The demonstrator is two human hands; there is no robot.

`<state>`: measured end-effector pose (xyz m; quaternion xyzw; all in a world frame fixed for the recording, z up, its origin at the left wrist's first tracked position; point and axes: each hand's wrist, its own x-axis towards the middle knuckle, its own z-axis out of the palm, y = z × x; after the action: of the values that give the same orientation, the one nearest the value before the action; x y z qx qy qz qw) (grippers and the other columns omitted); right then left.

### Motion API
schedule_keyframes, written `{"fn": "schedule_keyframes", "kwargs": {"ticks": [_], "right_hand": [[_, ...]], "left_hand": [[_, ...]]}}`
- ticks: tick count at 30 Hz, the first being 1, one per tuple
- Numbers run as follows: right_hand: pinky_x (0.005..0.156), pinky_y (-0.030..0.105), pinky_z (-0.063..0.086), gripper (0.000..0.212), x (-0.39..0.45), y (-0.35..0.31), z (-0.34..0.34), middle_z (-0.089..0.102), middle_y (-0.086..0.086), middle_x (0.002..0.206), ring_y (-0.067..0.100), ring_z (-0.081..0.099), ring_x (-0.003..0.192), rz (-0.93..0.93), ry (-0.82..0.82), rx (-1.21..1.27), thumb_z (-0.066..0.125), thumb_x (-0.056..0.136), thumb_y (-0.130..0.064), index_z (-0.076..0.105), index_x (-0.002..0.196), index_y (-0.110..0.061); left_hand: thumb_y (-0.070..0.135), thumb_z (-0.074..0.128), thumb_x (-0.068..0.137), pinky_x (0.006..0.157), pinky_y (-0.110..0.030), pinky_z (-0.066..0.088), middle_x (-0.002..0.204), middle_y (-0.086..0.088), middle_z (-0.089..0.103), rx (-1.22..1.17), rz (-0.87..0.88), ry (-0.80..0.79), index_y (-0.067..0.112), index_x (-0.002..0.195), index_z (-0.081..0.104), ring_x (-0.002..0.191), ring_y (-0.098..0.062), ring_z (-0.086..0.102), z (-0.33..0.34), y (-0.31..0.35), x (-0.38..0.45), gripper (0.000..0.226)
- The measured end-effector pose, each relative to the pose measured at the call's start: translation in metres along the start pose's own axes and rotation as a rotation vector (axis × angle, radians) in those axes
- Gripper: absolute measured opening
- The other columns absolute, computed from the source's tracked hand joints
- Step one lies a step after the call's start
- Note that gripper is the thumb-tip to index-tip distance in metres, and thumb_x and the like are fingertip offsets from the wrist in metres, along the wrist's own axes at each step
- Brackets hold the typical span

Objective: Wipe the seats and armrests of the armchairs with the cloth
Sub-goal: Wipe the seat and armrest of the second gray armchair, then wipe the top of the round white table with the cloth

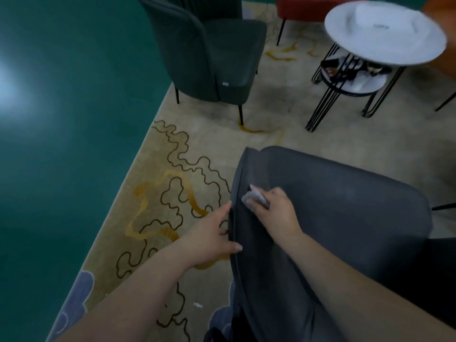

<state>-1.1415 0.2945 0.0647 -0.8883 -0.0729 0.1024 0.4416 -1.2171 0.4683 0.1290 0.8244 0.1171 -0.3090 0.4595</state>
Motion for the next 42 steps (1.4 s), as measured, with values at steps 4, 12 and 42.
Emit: {"fn": "schedule_keyframes", "kwargs": {"ticks": [4, 12, 42], "right_hand": [[0.076, 0.011, 0.034, 0.04, 0.007, 0.01, -0.022, 0.046, -0.005, 0.091, 0.002, 0.052, 0.083, 0.121, 0.015, 0.004, 0.068, 0.084, -0.04, 0.063, 0.123, -0.03], [0.07, -0.002, 0.037, 0.029, 0.038, -0.013, -0.059, 0.057, -0.004, 0.114, -0.009, 0.054, 0.089, 0.227, 0.128, 0.102, 0.064, 0.089, -0.036, 0.068, 0.116, -0.027], [0.062, 0.026, 0.033, 0.015, 0.235, -0.098, -0.081, 0.054, 0.01, 0.092, 0.014, 0.048, 0.077, 0.579, 0.671, -0.029, 0.059, 0.092, -0.032, 0.067, 0.1, -0.022]], "left_hand": [[0.027, 0.074, 0.084, 0.088, -0.014, 0.047, 0.157, 0.01, 0.025, 0.046, -0.021, 0.015, 0.032, 0.154, 0.007, 0.132, -0.014, 0.045, -0.022, 0.014, 0.013, 0.097], [0.035, 0.065, 0.09, 0.087, -0.013, 0.04, 0.146, 0.004, 0.045, 0.136, -0.058, 0.058, 0.029, 0.154, 0.018, 0.115, -0.008, 0.055, -0.066, 0.039, 0.036, 0.079], [0.047, 0.054, 0.092, 0.115, -0.027, 0.019, 0.161, 0.002, 0.014, 0.848, 0.41, 0.014, 0.024, 0.155, 0.011, 0.144, -0.016, 0.021, -0.347, 0.14, 0.271, 0.079]]}}
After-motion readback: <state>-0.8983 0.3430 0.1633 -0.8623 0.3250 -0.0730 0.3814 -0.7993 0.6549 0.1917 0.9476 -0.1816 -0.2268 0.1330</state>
